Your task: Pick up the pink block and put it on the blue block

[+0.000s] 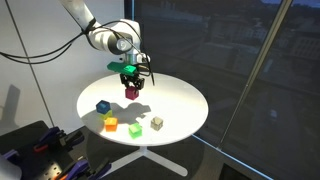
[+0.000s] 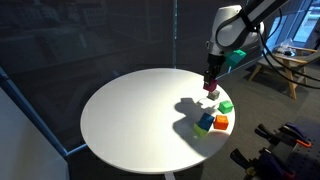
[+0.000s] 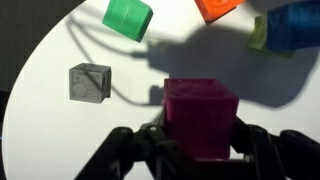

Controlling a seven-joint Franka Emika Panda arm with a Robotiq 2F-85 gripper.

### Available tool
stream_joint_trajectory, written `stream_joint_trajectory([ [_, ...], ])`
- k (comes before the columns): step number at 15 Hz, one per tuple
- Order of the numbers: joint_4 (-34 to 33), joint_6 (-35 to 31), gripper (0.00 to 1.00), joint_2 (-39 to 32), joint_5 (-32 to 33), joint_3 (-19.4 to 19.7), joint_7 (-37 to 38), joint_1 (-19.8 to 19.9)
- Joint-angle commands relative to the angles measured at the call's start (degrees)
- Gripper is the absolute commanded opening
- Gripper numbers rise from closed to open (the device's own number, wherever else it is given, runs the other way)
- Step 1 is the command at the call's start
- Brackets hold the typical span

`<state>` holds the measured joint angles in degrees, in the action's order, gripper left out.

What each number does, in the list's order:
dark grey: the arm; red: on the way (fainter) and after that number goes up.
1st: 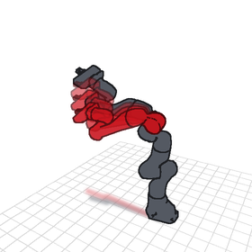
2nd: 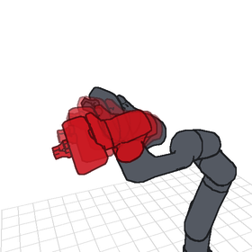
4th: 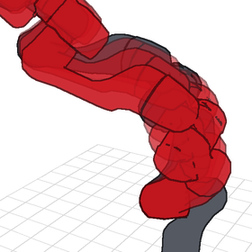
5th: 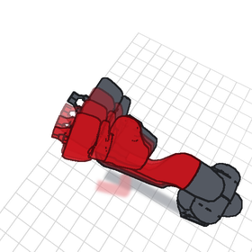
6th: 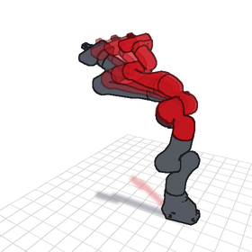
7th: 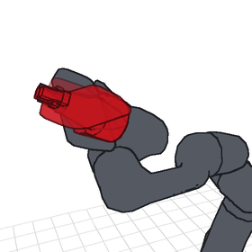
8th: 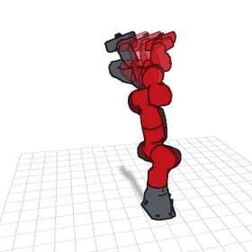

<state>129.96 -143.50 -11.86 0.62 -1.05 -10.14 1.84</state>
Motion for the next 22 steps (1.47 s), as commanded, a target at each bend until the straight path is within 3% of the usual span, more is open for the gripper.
stream_joint_trajectory([
  [1, 3.96, 2.6, 0.28, 4.98, -0.17, -0.52, -2.97, -0.08],
  [9, 6.21, 6.35, 0.28, 7.77, -0.26, -0.43, -5.33, -0.97],
  [10, 5.13, 5.04, 0.53, 5.81, -0.02, -0.32, -3.82, -1.13],
  [20, 5.25, 5.23, 0.53, 5.87, -0.02, -0.32, -3.95, -1.14],
  [21, 5.55, 4.89, 0.28, 6.21, 0.25, -0.28, -3.94, -1.14],
  [22, 5.73, 4.77, 0.28, 6.45, 0.31, -0.3, -3.84, -1.18],
])
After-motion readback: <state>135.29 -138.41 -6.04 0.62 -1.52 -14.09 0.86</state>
